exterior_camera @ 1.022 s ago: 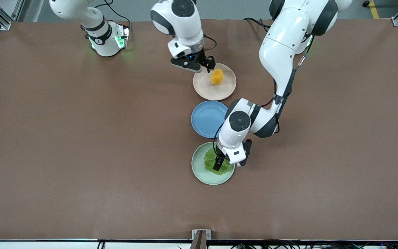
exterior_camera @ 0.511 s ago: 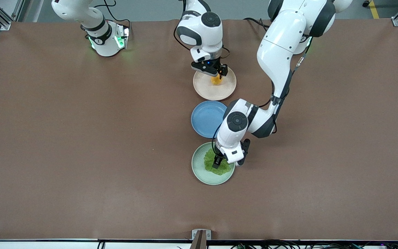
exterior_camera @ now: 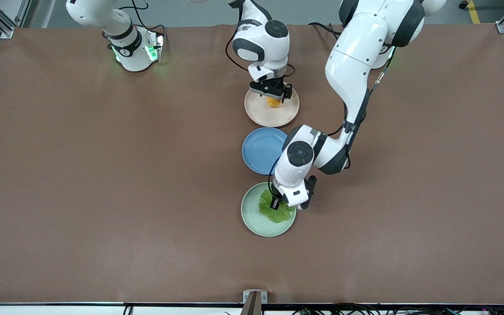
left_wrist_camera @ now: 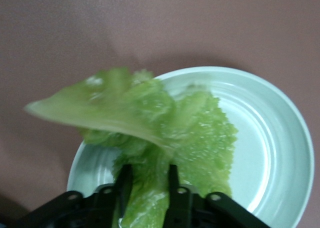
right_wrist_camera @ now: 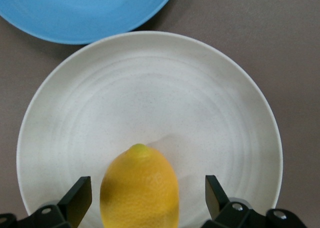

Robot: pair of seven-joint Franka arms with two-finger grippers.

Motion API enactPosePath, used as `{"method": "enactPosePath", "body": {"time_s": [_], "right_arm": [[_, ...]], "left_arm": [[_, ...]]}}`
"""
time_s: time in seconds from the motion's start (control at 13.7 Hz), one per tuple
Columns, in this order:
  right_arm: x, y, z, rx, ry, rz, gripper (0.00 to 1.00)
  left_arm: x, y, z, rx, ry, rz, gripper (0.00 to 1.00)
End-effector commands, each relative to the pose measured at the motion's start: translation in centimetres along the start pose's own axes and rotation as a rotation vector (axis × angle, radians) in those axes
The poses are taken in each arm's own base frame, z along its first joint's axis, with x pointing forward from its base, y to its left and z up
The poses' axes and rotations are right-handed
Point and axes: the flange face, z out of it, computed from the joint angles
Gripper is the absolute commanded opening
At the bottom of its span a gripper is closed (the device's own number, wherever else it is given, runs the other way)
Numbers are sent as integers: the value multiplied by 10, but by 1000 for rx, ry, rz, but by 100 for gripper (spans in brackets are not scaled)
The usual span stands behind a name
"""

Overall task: Pick lemon and lettuce from plates
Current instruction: 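Close the right gripper on the lemon and lift it off the plate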

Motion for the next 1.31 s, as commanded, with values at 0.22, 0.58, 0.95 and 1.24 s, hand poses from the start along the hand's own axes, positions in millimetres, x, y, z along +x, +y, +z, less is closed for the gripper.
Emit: {"method": "enactPosePath", "body": {"time_s": [0.22,0.58,0.95,1.24], "right_arm": [[-6,-3,14,-10,27,31,94],[-8,-14,16,5,26,96,89],[-16,-13,16,3,26,88,43],[19,-17,-7,21,27,74,3]], "left_arm": [[-4,6,-9,-22,-14,-15,4],[-9,1,-9,-4,-15,-11,1],[-10,-7,-7,64,-15,-8,0],[-7,-6,-18,96,-15,-10,0]]}}
